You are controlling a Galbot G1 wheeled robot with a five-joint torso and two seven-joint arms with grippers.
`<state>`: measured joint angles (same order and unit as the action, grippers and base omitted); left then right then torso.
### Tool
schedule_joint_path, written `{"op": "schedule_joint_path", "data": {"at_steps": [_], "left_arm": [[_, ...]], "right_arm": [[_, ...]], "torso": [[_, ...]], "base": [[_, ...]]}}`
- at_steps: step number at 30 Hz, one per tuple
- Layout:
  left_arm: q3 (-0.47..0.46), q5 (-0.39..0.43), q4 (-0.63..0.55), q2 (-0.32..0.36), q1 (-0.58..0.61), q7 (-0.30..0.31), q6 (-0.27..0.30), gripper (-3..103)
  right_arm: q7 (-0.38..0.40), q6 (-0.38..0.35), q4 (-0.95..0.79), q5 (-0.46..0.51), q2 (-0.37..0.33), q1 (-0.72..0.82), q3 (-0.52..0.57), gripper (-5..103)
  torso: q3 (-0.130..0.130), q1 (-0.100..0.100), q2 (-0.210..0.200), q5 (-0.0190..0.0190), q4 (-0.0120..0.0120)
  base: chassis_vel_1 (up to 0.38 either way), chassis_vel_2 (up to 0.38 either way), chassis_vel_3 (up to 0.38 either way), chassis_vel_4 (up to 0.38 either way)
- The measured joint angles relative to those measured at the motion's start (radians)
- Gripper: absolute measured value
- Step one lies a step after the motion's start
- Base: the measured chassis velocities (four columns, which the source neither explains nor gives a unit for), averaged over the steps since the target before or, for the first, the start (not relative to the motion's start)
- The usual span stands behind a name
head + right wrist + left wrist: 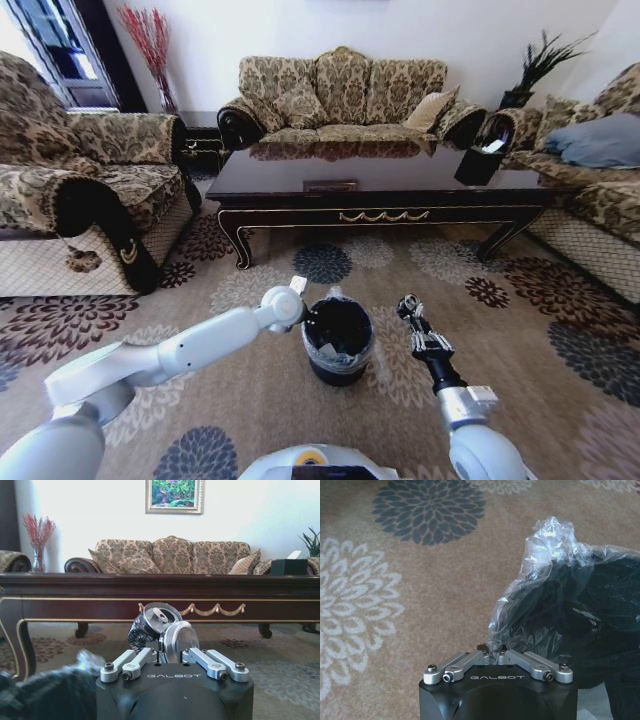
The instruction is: Move to the front of the table and pick up the trash from the floor, then place it into the trash bin.
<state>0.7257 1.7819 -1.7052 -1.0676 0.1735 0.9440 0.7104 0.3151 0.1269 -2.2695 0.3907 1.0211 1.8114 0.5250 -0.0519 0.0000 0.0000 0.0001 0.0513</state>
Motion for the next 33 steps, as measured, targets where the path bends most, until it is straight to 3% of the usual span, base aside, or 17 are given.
{"op": "schedule_joint_path", "data": {"at_steps": [14,24,27,31,33], "left_arm": [[0.071,0.052,0.066,-0.138,-0.066,0.021,-0.008,2],[0.097,0.067,0.031,-0.142,-0.068,0.043,-0.017,2],[0.097,0.067,0.025,-0.134,-0.068,0.043,-0.017,2],[0.083,0.061,0.017,-0.125,-0.055,0.048,-0.017,2],[0.078,0.061,0.015,-0.125,-0.051,0.049,-0.017,2]], "right_arm": [[-0.065,0.042,-0.036,-0.162,0.009,0.113,-0.033,17],[-0.06,0.04,-0.024,-0.197,0.014,0.126,-0.046,14],[-0.059,0.037,-0.02,-0.204,0.018,0.128,-0.05,19],[-0.057,0.038,-0.006,-0.224,0.027,0.128,-0.06,41],[-0.058,0.039,-0.005,-0.226,0.029,0.13,-0.062,41]], "torso": [[0.0,0.0,0.0,0.0001,0.0002],[0.0,0.0,0.0,-0.0001,-0.0001],[0.0,0.0,0.0,-0.0001,0.0],[0.0,0.0,0.0,-0.0001,-0.0002],[0.0,0.0,0.0,-0.0001,0.0]], "base": [[0.0,0.0,0.0,0.0],[0.0,0.0,0.0,0.0],[0.0,0.0,0.0,0.0],[0.0,0.0,0.0,0.0],[0.0,0.0,0.0,0.0]]}}
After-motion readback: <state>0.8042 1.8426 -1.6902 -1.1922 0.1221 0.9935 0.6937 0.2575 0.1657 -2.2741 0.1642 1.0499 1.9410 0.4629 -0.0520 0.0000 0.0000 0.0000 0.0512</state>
